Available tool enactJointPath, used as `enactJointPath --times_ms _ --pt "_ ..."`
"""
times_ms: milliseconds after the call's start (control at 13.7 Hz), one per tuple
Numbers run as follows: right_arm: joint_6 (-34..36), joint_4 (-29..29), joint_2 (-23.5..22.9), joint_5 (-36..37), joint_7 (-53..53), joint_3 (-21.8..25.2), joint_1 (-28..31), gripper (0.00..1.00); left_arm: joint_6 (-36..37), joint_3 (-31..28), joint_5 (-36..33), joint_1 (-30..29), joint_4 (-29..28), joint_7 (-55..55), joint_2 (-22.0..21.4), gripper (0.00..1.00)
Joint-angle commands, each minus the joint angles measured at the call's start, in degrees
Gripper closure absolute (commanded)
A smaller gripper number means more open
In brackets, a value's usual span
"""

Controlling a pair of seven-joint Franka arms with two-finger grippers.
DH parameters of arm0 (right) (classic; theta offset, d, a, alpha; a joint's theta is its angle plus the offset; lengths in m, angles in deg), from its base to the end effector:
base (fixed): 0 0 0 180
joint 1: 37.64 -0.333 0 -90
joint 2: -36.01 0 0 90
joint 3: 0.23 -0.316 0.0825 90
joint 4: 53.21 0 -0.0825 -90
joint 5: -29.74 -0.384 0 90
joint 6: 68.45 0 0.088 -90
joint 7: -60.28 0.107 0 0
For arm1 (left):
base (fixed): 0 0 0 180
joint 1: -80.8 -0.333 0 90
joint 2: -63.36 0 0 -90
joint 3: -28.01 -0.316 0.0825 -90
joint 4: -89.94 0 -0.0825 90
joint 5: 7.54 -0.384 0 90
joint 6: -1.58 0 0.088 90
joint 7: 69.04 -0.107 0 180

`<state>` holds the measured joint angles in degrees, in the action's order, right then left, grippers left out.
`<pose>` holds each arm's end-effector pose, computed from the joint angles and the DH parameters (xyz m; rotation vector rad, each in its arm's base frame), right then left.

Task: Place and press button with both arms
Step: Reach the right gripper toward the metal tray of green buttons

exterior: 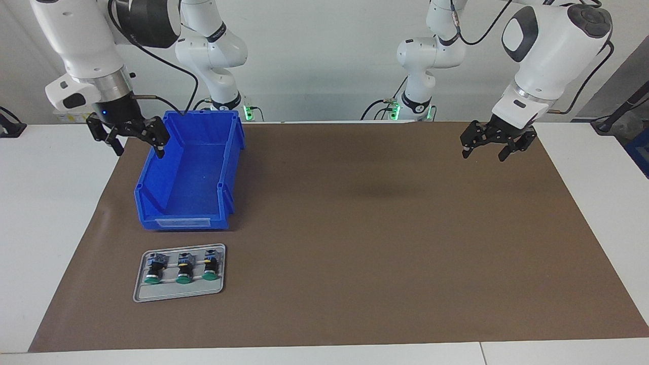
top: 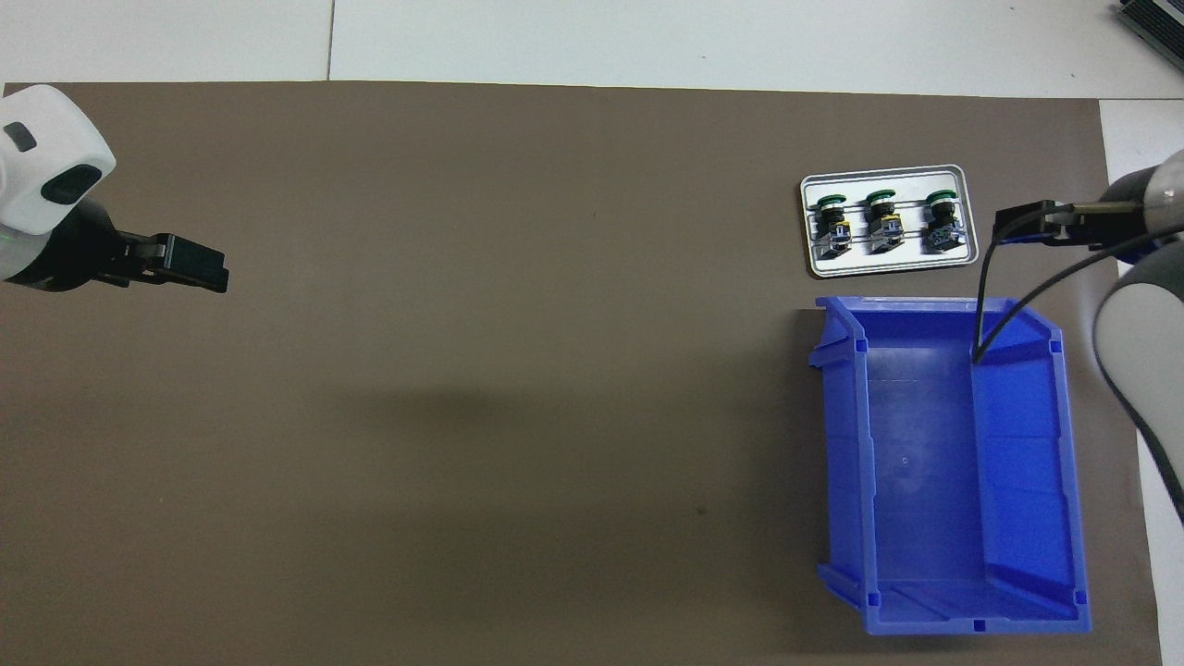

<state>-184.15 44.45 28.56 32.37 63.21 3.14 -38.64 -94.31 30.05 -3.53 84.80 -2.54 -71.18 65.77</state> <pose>0.6206 -0.0266 0.5264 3.0765 -0.1158 0.2860 0.5713 -0.0669 0.5895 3.0627 -0.2088 0.0231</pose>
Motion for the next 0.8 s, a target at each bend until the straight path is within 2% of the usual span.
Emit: enactJointPath --times_ms 0,146,439,732 --pt "-7.94 -3.34 -10.62 -0.96 -2.05 -0.47 0.91 0.0 -0.79 0.16 0.73 -0.66 -2.09 -0.76 -1.62 0.0" --pt "-11.1 -4.58 -15.2 -0.96 -6.16 -0.56 1.18 0.0 -0.79 0.16 0.73 -0.66 -2.09 -0.76 -1.71 0.0" --pt "-18.31 -4.06 -21.1 -1.22 -9.61 -0.82 0.3 0.01 -0.79 0.16 0.73 -0.66 -2.09 -0.76 -1.62 0.0" --pt "-21.93 -3.0 -23.66 -1.31 -9.87 -1.0 -0.05 0.13 -0.79 0.16 0.73 -0.66 -2.09 -0.76 -1.7 0.0"
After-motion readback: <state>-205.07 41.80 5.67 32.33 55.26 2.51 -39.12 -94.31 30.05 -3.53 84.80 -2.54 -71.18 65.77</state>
